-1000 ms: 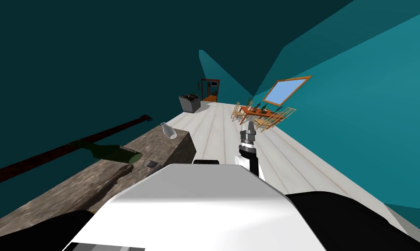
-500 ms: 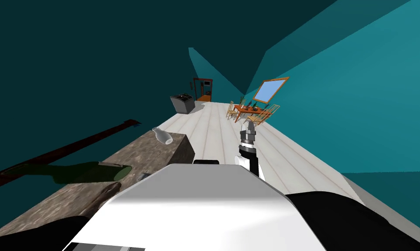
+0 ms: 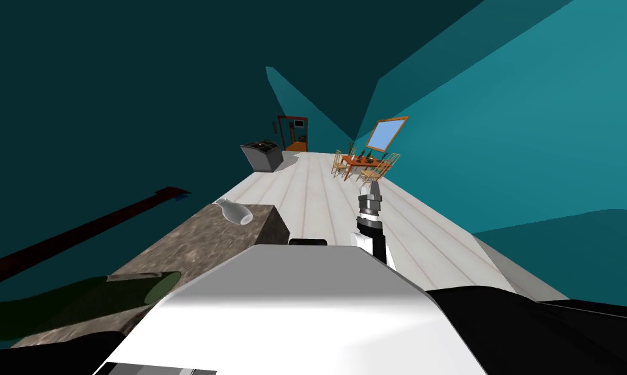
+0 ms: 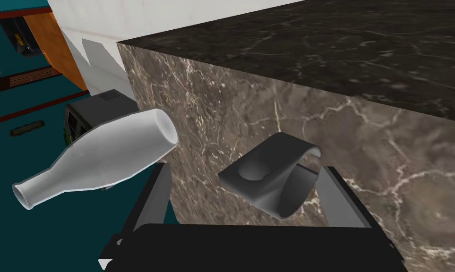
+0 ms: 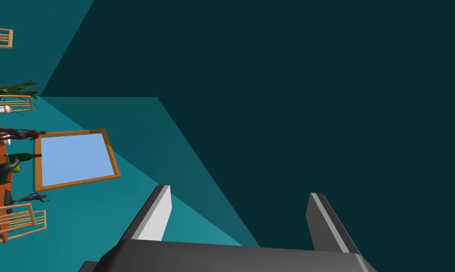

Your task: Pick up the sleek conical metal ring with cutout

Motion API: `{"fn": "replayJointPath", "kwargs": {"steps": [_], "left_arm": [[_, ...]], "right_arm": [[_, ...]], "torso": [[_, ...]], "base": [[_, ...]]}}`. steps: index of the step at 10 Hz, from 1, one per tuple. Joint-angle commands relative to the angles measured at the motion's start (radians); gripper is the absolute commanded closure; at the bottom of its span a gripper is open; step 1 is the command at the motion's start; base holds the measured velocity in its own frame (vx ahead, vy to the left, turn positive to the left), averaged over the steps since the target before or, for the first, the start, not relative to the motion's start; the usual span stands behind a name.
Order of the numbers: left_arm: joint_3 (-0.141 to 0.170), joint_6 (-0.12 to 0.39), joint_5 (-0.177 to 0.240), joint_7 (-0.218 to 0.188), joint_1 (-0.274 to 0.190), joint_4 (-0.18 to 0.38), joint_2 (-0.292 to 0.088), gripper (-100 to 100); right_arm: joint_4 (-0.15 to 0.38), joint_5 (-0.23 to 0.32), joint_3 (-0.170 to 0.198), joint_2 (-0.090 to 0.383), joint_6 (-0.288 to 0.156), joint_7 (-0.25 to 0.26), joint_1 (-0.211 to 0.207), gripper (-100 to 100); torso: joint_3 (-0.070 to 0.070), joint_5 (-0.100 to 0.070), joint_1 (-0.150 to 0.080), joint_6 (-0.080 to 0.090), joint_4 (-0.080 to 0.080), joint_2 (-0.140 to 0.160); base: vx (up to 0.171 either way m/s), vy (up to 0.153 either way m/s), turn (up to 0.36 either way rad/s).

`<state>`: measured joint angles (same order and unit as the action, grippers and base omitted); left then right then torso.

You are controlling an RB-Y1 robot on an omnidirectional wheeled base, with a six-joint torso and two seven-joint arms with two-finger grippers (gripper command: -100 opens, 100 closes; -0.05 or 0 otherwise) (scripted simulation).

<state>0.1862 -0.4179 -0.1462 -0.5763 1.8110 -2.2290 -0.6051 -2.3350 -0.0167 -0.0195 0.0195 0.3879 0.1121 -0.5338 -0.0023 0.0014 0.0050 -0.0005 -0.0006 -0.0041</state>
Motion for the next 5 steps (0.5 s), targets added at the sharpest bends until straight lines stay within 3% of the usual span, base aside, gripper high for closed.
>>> {"fn": "replayJointPath", "kwargs": {"steps": [1,2,3,4,5], "left_arm": [[0.024,0.018,-0.003,-0.025,0.037,0.008,-0.013,-100],[0.035,0.025,-0.004,-0.036,0.056,0.013,-0.020,-100],[0.033,0.014,0.000,-0.030,0.043,0.015,-0.019,-100],[0.035,0.016,0.000,-0.033,0.045,0.015,-0.021,0],[0.019,0.018,0.001,-0.027,0.011,0.045,-0.018,-100]], "right_arm": [[0.000,0.000,0.000,0.000,0.000,0.000,0.000,0],[0.000,0.000,0.000,0.000,0.000,0.000,0.000,0],[0.000,0.000,0.000,0.000,0.000,0.000,0.000,0],[0.000,0.000,0.000,0.000,0.000,0.000,0.000,0],[0.000,0.000,0.000,0.000,0.000,0.000,0.000,0]], "torso": [[0.000,0.000,0.000,0.000,0.000,0.000],[0.000,0.000,0.000,0.000,0.000,0.000],[0.000,0.000,0.000,0.000,0.000,0.000],[0.000,0.000,-0.003,-0.001,0.000,0.001],[0.001,-0.001,-0.005,-0.001,0.000,0.001]], "base": [[0.012,0.064,-0.266],[0.016,0.069,-0.260],[0.007,0.035,-0.048],[0.001,0.008,0.007],[0.026,-0.005,-0.057]]}}
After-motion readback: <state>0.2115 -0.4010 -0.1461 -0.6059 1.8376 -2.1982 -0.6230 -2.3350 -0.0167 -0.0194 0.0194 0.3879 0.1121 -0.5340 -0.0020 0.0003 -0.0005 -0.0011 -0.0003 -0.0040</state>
